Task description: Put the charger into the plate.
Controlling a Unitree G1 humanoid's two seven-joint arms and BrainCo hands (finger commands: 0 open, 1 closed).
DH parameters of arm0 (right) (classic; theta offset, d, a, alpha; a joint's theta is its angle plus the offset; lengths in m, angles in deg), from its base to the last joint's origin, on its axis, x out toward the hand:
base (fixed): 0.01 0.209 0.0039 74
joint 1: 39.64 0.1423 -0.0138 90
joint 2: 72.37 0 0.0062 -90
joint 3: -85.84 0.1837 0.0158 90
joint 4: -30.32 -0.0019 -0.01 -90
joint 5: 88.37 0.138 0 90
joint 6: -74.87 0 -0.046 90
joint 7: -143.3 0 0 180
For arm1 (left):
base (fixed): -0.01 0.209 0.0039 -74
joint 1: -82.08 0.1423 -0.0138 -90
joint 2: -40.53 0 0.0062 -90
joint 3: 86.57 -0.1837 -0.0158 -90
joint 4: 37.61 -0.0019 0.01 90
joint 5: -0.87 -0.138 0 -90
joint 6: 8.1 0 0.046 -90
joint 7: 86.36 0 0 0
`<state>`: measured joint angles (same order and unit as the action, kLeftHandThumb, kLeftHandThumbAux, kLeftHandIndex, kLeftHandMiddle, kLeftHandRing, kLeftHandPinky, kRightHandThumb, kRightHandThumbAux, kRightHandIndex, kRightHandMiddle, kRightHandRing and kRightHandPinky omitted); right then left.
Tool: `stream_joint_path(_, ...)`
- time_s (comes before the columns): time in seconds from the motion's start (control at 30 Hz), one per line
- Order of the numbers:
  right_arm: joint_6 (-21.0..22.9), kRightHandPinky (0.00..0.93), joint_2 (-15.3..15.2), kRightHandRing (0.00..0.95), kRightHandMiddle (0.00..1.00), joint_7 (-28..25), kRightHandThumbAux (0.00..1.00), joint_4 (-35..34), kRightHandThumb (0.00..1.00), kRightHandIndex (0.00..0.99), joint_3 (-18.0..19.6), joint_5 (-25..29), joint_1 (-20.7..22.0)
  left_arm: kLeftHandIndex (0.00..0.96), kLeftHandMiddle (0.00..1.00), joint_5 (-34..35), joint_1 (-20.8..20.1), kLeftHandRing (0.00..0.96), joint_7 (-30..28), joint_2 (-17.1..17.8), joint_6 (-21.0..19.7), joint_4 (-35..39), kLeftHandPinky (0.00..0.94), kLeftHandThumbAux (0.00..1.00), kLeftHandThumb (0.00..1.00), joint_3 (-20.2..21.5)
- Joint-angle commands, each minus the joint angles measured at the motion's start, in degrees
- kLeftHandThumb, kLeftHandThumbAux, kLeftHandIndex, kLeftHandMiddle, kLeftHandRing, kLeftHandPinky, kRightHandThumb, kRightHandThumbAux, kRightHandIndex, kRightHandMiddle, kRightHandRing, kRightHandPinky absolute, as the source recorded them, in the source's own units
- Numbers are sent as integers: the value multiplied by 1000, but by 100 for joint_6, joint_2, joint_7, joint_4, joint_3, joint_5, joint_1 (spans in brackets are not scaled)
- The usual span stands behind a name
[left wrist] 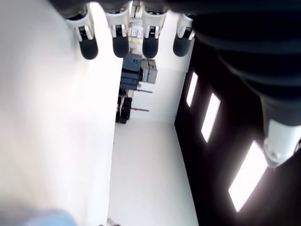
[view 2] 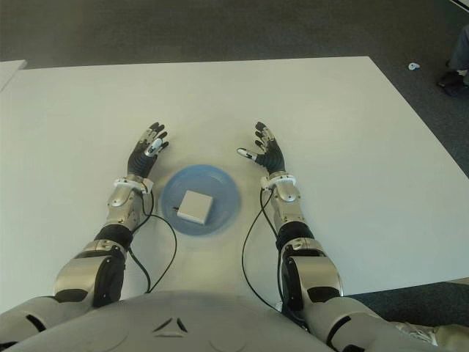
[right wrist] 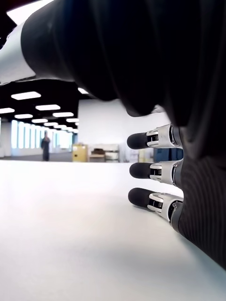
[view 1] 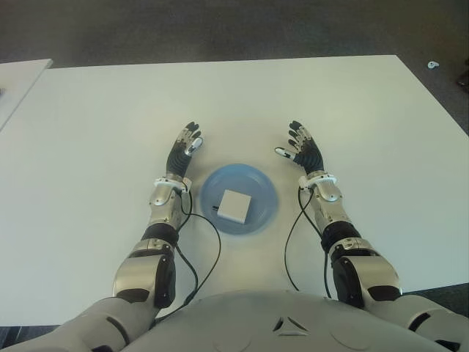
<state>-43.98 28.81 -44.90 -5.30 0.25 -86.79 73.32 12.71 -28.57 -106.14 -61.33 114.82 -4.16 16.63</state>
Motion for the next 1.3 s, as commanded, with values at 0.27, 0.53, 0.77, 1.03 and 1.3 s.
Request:
stream_joint_path(0.27, 279, 51, 66, 29, 41, -38, 809, 551, 0, 26, -59, -72, -327, 0, 90, 4, 62, 89, 197, 47, -72, -171, 102, 543, 11, 90)
stream_joint_path(0.53, 252, 60, 45, 31, 42, -72, 813, 583, 0, 26, -66, -68, -330, 0, 94, -21, 34, 93, 248, 65, -48, -214, 108, 542, 15, 130)
stream_joint_path(0.77, 231, 63, 28, 34, 43, -78, 814, 617, 0, 26, -71, -73, -339, 0, 86, 6, 3, 84, 254, 118, -58, -244, 101, 544, 26, 199)
stream_joint_path(1.03, 191, 54, 21, 29, 39, -93, 822, 702, 0, 25, -65, -66, -311, 0, 89, 48, -43, 89, 262, 156, -63, -311, 111, 543, 30, 288)
stream_joint_path(1.3, 175, 52, 24, 27, 43, -83, 829, 790, 0, 25, -36, -46, -264, 0, 97, 44, -83, 96, 236, 179, -83, -390, 88, 551, 22, 303)
